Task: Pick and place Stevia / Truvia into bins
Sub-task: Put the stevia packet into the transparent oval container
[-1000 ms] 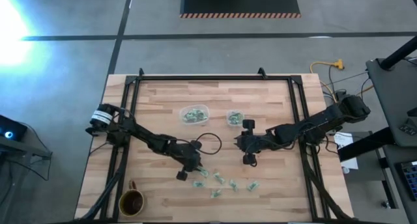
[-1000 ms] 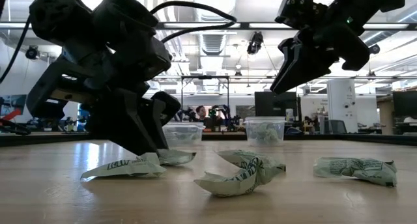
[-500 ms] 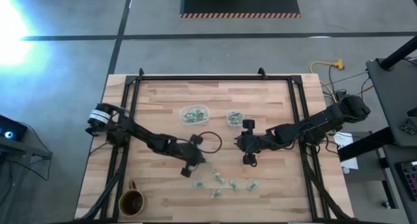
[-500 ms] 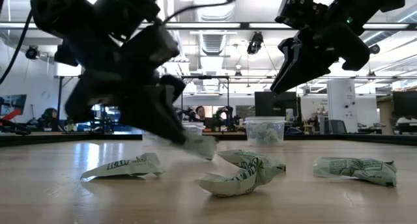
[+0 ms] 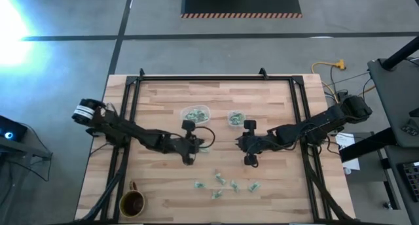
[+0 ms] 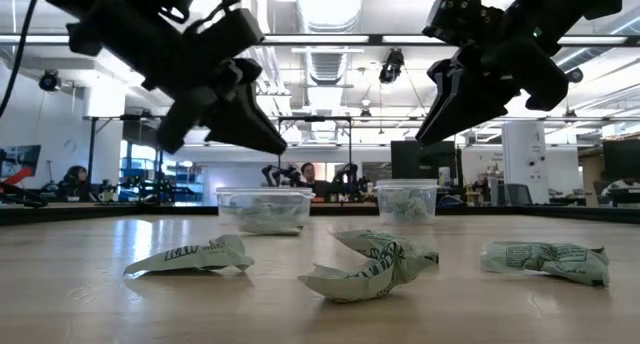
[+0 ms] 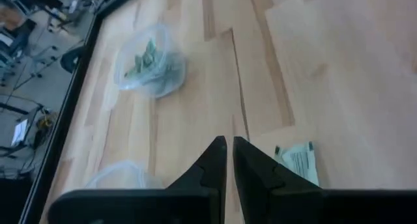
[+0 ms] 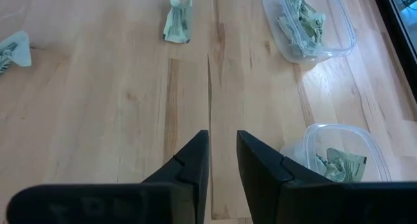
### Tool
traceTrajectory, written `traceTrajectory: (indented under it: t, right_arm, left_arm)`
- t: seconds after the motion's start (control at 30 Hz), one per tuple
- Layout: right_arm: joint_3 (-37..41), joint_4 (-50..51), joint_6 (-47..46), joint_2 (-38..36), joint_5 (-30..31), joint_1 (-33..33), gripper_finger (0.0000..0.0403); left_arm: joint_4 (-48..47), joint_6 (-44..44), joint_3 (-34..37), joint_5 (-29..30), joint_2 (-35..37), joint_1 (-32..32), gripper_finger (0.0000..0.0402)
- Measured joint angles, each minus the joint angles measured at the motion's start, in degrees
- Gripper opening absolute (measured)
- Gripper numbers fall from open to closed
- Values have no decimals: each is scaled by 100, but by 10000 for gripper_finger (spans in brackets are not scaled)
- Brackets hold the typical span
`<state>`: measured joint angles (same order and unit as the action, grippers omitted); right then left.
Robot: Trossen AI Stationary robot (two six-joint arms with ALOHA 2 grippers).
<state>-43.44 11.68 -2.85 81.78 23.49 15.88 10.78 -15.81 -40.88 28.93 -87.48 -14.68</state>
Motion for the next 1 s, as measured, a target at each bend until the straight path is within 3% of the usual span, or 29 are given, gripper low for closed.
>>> traceTrajectory:
  t: [0.17, 0.33, 0.47, 0.77, 0.9, 1.0]
  right_arm:
    - [9, 2, -10, 0, 0, 1, 70]
    - [17, -11, -15, 0, 0, 2, 75]
    - [22, -24, -15, 0, 2, 2, 77]
    - [52, -30, -16, 0, 0, 1, 68]
    - [61, -33, -15, 0, 0, 2, 73]
    - [61, -33, -16, 0, 0, 2, 75]
  left_arm:
    - [-148, 211, 39, -109, 138, -2, 11]
    - [-283, 344, 87, -1025, -84, 80, 25]
    - [-242, 386, 85, -1378, -294, 172, 72]
    - [-241, 1170, 79, -1394, -477, 572, 197]
    - [-258, 1514, 97, -1498, -477, 702, 223]
    - [-277, 1558, 103, -1932, -477, 722, 225]
